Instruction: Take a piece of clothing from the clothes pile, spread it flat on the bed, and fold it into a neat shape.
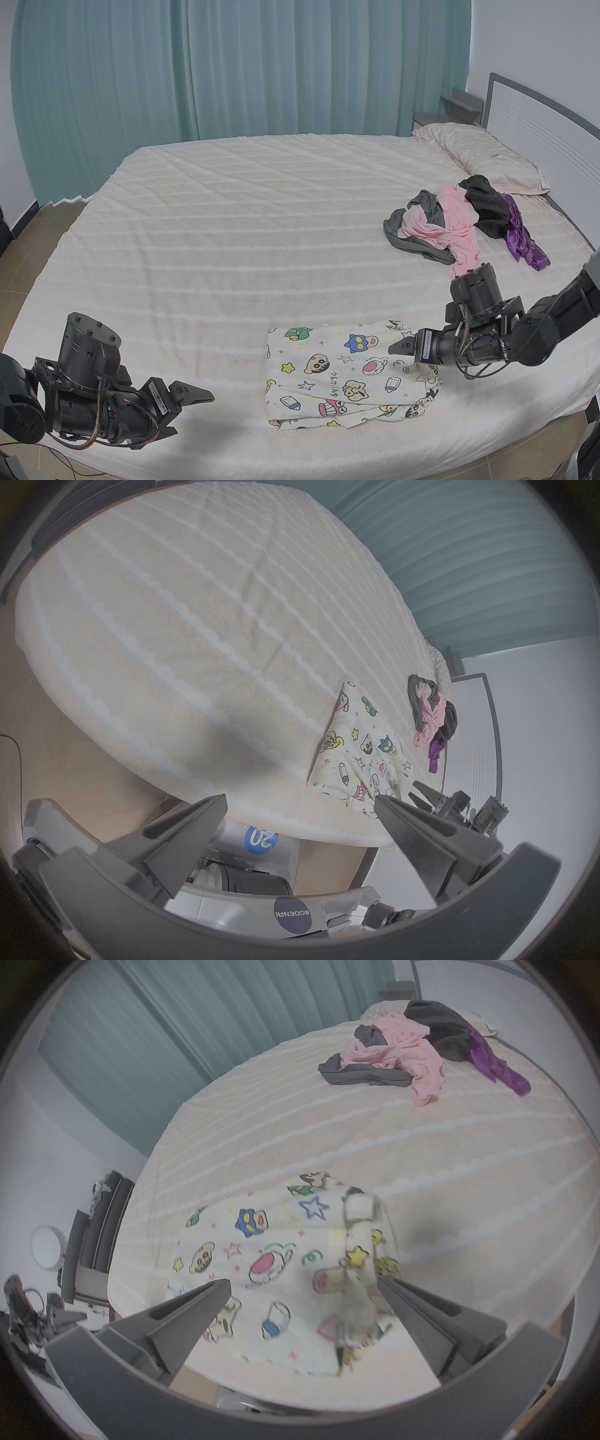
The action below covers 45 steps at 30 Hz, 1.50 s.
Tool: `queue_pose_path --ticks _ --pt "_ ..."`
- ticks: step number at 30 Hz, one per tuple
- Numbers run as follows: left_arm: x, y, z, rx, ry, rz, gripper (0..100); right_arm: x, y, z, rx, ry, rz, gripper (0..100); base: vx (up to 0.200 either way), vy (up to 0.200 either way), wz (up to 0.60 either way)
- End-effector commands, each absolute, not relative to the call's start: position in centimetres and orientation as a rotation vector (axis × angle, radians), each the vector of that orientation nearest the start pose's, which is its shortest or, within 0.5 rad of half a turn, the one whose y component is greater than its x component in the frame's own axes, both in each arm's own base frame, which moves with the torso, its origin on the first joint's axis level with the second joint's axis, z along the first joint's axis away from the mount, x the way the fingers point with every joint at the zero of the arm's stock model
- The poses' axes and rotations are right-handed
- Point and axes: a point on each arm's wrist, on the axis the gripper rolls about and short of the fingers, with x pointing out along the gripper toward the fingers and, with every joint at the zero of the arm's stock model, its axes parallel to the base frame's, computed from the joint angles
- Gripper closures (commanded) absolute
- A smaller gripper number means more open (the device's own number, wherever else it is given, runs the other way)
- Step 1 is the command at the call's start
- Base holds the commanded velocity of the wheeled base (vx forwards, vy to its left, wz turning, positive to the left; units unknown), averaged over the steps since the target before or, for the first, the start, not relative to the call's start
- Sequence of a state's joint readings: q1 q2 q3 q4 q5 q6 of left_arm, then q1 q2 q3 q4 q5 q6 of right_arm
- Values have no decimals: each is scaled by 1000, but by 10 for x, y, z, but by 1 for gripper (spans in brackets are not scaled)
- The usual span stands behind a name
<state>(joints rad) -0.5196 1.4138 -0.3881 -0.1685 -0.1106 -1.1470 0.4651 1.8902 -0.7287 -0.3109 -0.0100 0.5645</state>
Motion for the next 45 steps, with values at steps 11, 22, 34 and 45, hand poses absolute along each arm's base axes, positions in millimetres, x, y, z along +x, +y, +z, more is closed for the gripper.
queue_pose_path --ticks 11,22,34,45 --pt "151 -89 108 -863 1075 -35 0 344 143 32 447 854 122 0 0 0 0" --pt "152 -89 107 -862 1079 -29 0 370 125 7 505 753 89 0 0 0 0" --pt "152 -89 108 -863 1077 -31 0 361 118 38 616 659 95 0 0 0 0" --pt "151 -90 108 -861 1078 -32 0 329 120 47 587 692 114 0 0 0 0"
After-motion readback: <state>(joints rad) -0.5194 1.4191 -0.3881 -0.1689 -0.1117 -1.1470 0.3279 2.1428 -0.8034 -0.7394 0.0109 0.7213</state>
